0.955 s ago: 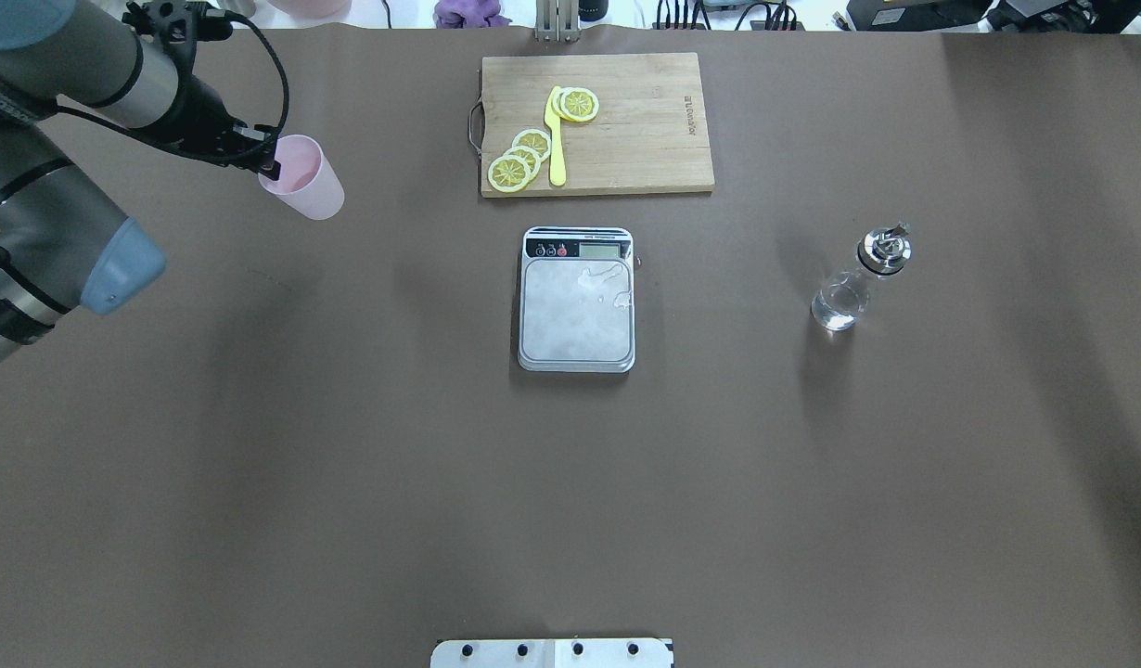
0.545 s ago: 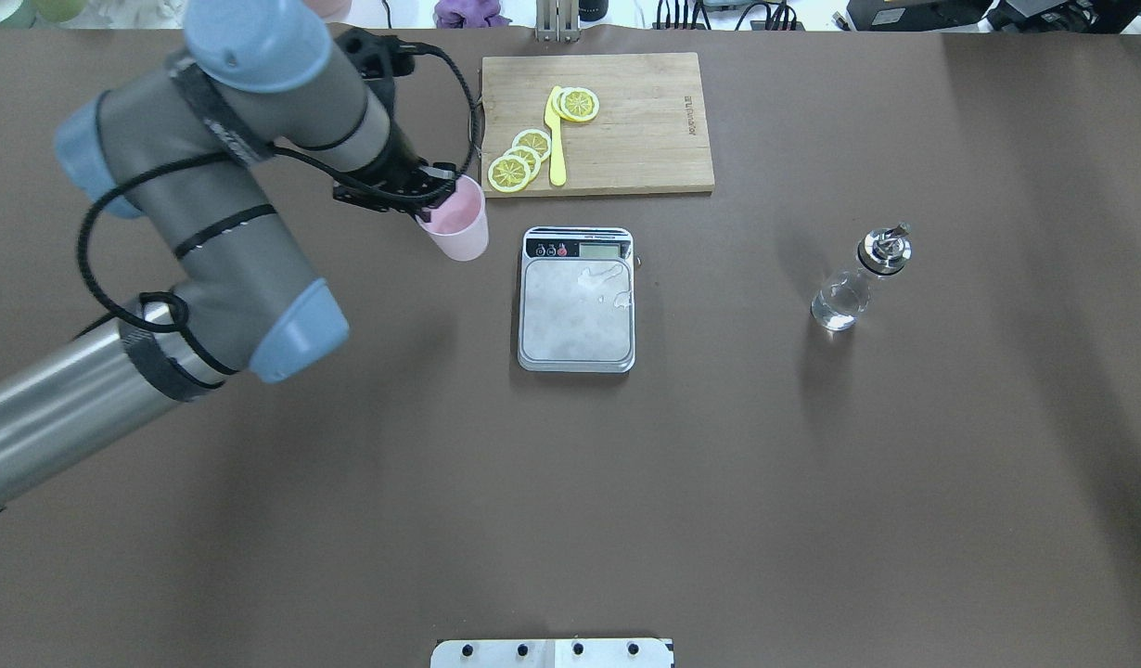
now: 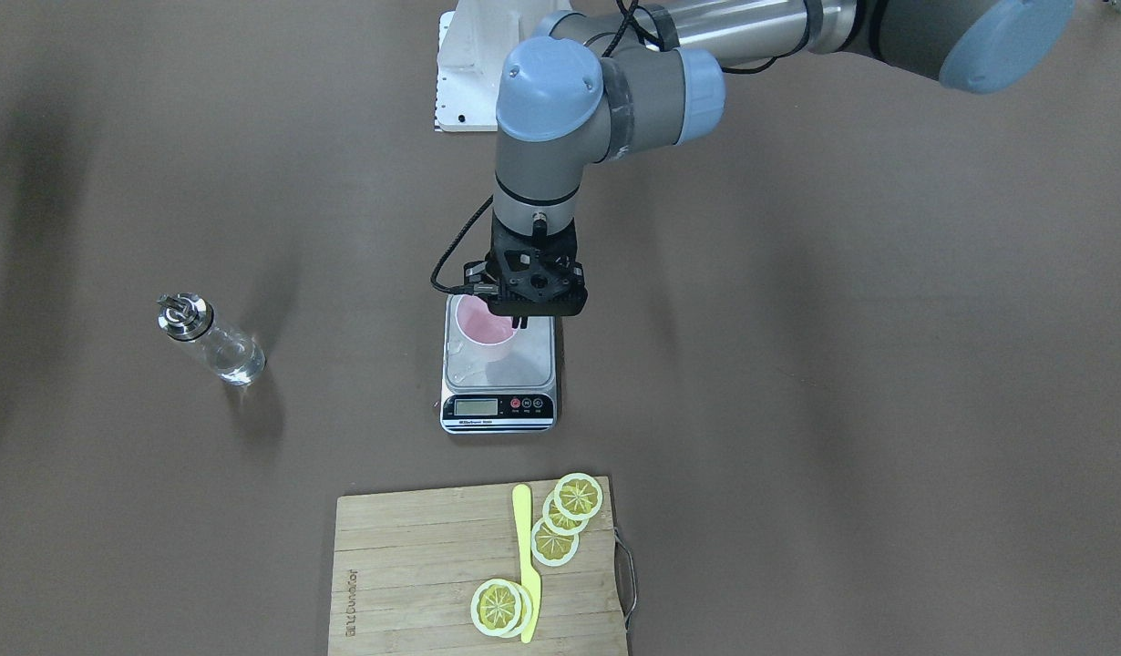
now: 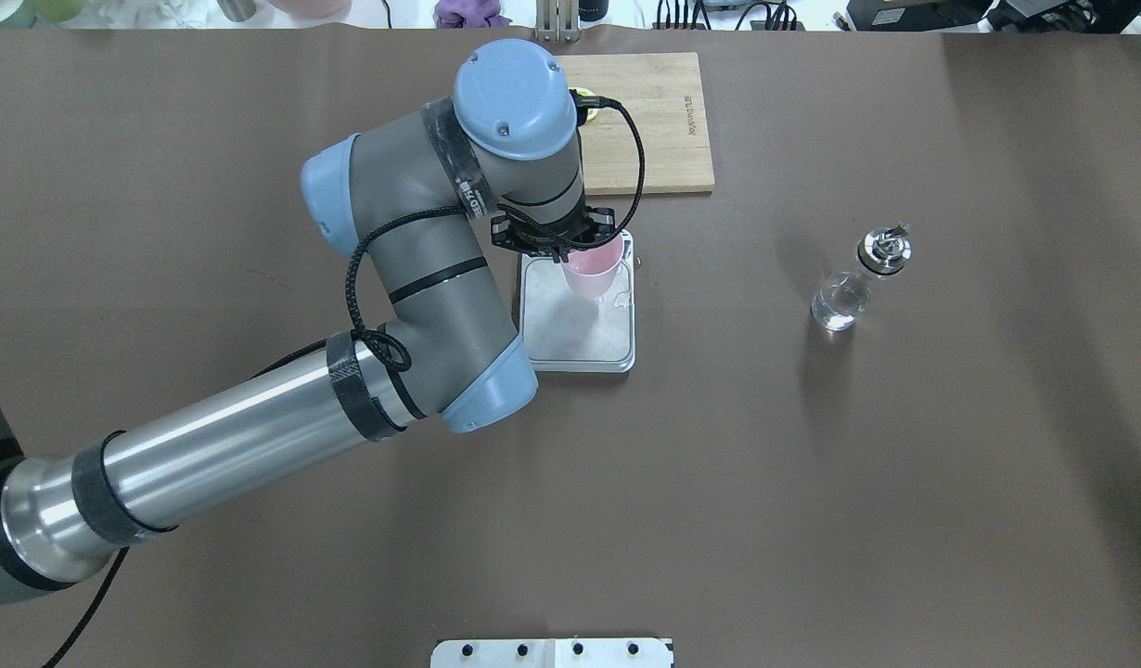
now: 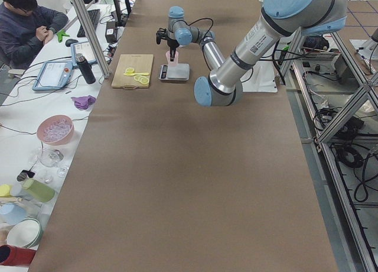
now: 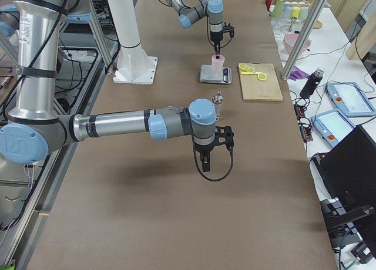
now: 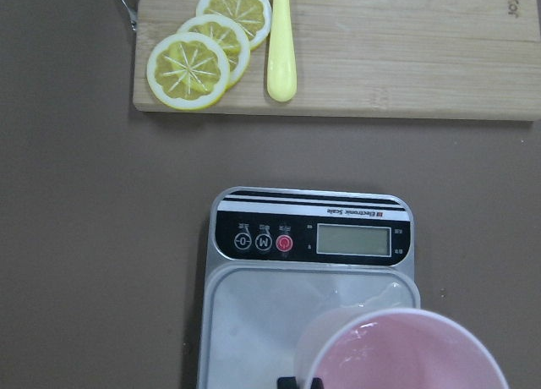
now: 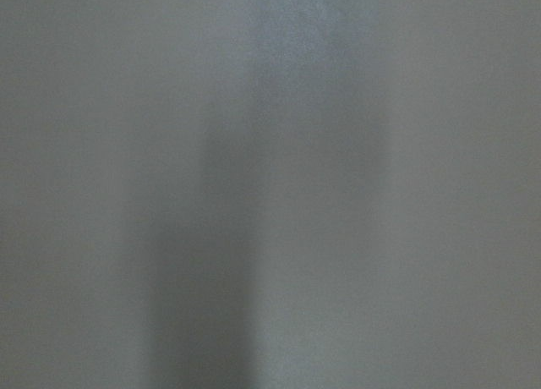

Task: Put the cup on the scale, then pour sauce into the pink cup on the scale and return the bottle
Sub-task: 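Carry the pink cup with the left gripper onto the scale and release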

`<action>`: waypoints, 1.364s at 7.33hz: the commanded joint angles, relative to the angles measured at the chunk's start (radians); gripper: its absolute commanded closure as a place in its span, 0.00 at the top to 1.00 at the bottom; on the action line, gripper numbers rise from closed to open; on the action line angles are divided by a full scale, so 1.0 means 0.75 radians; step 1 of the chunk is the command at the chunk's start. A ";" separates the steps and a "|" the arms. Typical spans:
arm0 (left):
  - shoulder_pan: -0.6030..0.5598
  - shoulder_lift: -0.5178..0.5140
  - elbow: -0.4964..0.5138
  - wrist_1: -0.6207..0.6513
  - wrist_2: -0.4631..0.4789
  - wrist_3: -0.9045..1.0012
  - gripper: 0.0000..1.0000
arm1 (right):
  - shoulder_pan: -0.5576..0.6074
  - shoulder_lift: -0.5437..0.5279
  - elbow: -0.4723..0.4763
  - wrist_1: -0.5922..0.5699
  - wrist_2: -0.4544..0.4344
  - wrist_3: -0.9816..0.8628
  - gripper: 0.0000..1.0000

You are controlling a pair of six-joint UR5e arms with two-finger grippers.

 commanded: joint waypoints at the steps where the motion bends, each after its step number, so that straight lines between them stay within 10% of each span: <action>1: 0.011 0.006 0.026 -0.003 0.018 0.007 0.00 | 0.000 0.002 0.000 0.001 0.000 0.002 1.00; 8: 0.013 0.094 0.009 -0.119 0.018 0.010 0.06 | 0.000 0.000 -0.002 0.001 -0.002 0.000 1.00; 10: 0.011 0.094 -0.029 -0.118 0.018 0.012 0.98 | 0.000 0.000 -0.002 -0.001 -0.002 0.002 1.00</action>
